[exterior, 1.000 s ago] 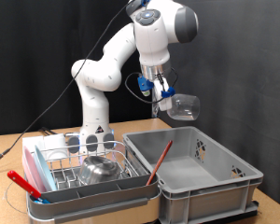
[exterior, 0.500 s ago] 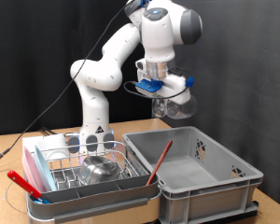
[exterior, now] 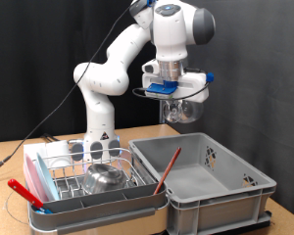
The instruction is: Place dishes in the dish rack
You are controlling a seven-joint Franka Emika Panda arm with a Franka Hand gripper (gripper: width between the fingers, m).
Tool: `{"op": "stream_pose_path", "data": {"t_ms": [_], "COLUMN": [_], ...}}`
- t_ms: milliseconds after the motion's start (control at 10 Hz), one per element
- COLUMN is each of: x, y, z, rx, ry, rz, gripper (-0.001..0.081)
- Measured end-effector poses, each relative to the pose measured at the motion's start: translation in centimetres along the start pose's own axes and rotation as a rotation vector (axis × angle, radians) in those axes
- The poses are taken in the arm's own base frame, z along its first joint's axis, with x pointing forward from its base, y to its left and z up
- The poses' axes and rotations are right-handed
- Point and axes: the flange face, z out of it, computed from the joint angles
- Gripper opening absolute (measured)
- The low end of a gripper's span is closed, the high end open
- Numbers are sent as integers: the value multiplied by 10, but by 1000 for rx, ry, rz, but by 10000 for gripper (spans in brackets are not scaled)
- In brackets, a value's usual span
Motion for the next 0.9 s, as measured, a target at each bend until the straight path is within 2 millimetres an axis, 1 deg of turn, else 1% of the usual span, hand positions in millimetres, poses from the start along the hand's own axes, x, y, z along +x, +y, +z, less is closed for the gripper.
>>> {"op": "stream_pose_path", "data": {"t_ms": [300, 600, 700, 800, 900], "x": [0, 2, 2, 0, -3], "y": [12, 13, 14, 14, 16], "z": [-16, -22, -21, -21, -25], "rx": [16, 34, 27, 31, 45], "ry": [-2, 48, 37, 21, 6], "rz": [-350, -696, -660, -721, -842], "gripper": [107, 106, 106, 106, 106]}}
